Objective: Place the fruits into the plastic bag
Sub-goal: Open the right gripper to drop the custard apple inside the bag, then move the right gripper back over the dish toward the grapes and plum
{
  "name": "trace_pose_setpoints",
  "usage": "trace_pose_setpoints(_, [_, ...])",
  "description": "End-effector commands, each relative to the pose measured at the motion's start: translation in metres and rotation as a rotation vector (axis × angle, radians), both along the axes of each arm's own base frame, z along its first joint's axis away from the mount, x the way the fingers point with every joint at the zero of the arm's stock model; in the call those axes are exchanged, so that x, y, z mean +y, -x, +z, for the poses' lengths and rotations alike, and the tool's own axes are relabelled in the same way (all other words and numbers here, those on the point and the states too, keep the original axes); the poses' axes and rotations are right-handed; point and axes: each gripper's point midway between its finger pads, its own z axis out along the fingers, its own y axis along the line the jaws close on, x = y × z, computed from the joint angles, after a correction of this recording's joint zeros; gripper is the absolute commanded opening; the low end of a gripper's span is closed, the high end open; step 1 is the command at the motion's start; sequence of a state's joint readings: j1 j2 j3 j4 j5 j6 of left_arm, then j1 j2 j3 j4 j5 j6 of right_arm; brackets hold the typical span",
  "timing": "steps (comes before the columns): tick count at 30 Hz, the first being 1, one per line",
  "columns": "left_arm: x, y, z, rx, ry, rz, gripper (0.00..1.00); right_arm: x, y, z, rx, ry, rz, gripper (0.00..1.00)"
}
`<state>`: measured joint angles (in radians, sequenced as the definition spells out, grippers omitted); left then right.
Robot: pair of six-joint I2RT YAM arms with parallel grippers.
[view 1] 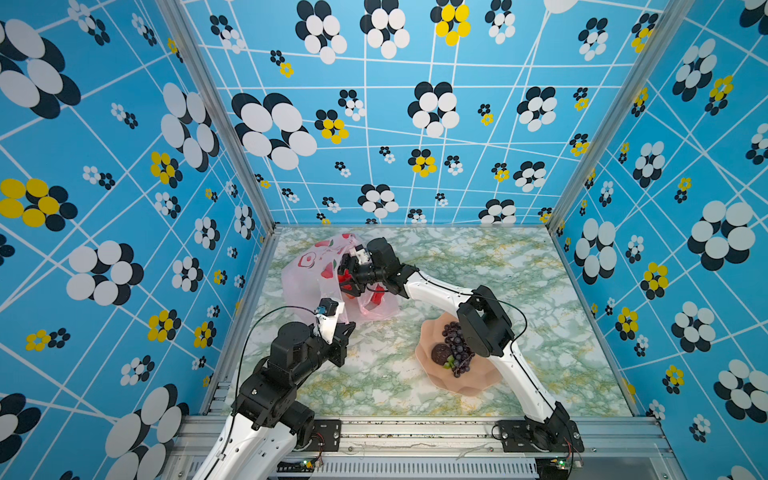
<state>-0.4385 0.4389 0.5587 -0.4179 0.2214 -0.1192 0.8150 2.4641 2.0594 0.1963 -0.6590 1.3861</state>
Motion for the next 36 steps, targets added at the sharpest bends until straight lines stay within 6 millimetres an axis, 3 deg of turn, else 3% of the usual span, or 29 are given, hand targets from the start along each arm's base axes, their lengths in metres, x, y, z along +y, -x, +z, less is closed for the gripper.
trace_pose_setpoints(1, [-0.002,0.000,0.008,-0.033,0.008,-0.016,0.00,-0.001,-0.005,0.013,-0.030,-0.019,-0.012,0.99])
trace_pose_setpoints(15, [-0.001,0.000,0.009,-0.032,0.009,-0.014,0.00,-0.017,0.007,0.022,-0.079,0.032,0.000,0.99])
trace_pose_setpoints(18, [0.000,0.000,0.008,-0.031,0.007,-0.006,0.00,-0.037,0.013,0.014,-0.104,0.130,0.004,0.99])
trace_pose_setpoints(22, [0.002,-0.001,0.008,-0.029,0.003,0.006,0.00,-0.094,0.009,-0.017,-0.161,0.401,-0.048,0.99])
trace_pose_setpoints(23, [0.002,-0.001,0.008,-0.029,0.002,0.008,0.00,-0.111,0.009,-0.007,-0.190,0.444,-0.067,0.99])
trace_pose_setpoints(25, [0.004,-0.002,0.008,-0.029,-0.003,0.017,0.00,-0.140,0.007,-0.009,-0.215,0.526,-0.090,1.00])
trace_pose_setpoints(28, [0.006,-0.002,0.009,-0.036,-0.006,0.029,0.00,-0.165,0.007,0.005,-0.251,0.548,-0.116,0.99])
trace_pose_setpoints(36, [0.007,0.000,0.010,-0.046,-0.006,0.027,0.00,-0.177,0.036,0.072,-0.381,0.442,-0.059,0.99])
